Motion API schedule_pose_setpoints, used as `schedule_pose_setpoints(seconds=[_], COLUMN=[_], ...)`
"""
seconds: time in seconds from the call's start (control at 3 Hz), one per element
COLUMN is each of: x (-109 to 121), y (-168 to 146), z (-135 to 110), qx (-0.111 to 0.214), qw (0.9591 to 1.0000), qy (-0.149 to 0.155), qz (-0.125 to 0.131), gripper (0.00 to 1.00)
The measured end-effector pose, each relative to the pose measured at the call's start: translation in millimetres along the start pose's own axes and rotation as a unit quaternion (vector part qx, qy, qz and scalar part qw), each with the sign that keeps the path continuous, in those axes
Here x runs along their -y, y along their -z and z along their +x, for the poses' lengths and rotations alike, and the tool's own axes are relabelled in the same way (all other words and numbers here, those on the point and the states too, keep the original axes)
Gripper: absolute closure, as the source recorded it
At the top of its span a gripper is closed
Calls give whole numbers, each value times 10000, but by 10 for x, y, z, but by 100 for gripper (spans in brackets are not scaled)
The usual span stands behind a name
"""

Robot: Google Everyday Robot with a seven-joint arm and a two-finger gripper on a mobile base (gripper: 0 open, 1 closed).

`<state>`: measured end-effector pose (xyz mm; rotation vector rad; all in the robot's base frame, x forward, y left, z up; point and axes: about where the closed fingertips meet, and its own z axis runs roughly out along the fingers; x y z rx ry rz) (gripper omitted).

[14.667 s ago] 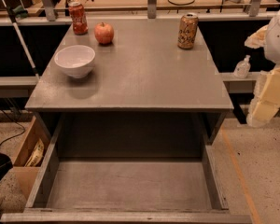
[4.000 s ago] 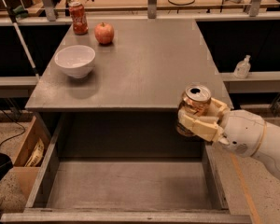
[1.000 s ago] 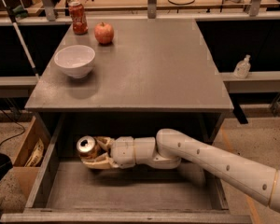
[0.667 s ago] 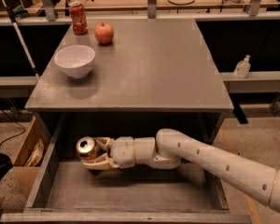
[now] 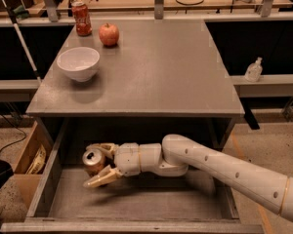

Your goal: Place orange can into top drawer

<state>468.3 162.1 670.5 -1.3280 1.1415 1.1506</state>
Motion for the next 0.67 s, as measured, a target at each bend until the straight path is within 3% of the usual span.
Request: schedule_pose_setpoints(seconds=[0.67], x=[-6], y=[-11], z=[-4], qx=[4], qw=[10000], qy=[1], qz=[-12], gripper=[0])
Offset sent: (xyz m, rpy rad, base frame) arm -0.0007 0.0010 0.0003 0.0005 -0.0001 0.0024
